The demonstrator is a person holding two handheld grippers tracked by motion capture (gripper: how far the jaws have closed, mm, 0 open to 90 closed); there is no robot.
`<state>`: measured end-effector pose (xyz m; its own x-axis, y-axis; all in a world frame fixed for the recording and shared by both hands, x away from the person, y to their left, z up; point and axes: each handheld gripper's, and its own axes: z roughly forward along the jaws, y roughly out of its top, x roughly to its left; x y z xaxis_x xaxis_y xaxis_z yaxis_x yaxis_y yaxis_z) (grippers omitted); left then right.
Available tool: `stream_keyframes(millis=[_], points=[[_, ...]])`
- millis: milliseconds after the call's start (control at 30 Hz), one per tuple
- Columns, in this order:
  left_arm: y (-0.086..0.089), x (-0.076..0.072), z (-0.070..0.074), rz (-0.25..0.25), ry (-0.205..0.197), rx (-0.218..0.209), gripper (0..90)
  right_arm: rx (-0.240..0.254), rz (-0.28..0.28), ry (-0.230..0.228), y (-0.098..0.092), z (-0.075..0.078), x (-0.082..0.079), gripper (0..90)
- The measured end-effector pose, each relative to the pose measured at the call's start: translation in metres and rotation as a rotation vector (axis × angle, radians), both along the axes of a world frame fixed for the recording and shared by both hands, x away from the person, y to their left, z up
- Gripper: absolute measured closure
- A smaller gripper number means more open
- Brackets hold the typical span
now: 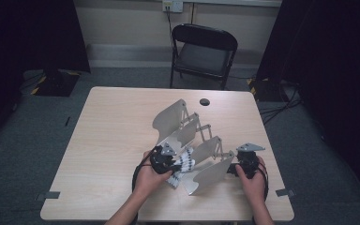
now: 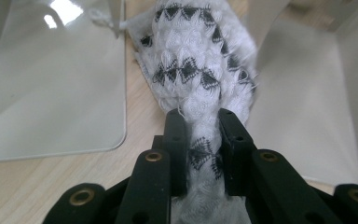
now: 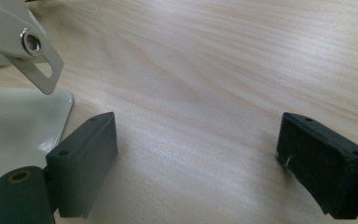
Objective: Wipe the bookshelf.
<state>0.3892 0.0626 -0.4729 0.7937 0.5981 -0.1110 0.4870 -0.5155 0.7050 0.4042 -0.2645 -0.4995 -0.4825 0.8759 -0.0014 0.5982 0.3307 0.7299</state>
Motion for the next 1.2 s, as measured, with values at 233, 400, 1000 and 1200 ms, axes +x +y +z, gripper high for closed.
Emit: stream_keyframes(millis=[233, 400, 1000, 1200], points=[[-0.004, 0.008, 0.028, -0.004, -0.051, -0.046, 76.1, 0.000, 0.000, 0.000, 0.000, 0.000, 0.000, 11.7], [-0.004, 0.012, 0.053, 0.006, -0.096, -0.062, 76.2, 0.000, 0.000, 0.000, 0.000, 0.000, 0.000, 11.7], [-0.006, 0.025, 0.091, 0.044, -0.169, -0.080, 76.2, 0.000, 0.000, 0.000, 0.000, 0.000, 0.000, 11.7], [0.001, 0.024, 0.068, 0.071, -0.132, -0.064, 76.2, 0.000, 0.001, 0.000, 0.000, 0.000, 0.000, 11.7]])
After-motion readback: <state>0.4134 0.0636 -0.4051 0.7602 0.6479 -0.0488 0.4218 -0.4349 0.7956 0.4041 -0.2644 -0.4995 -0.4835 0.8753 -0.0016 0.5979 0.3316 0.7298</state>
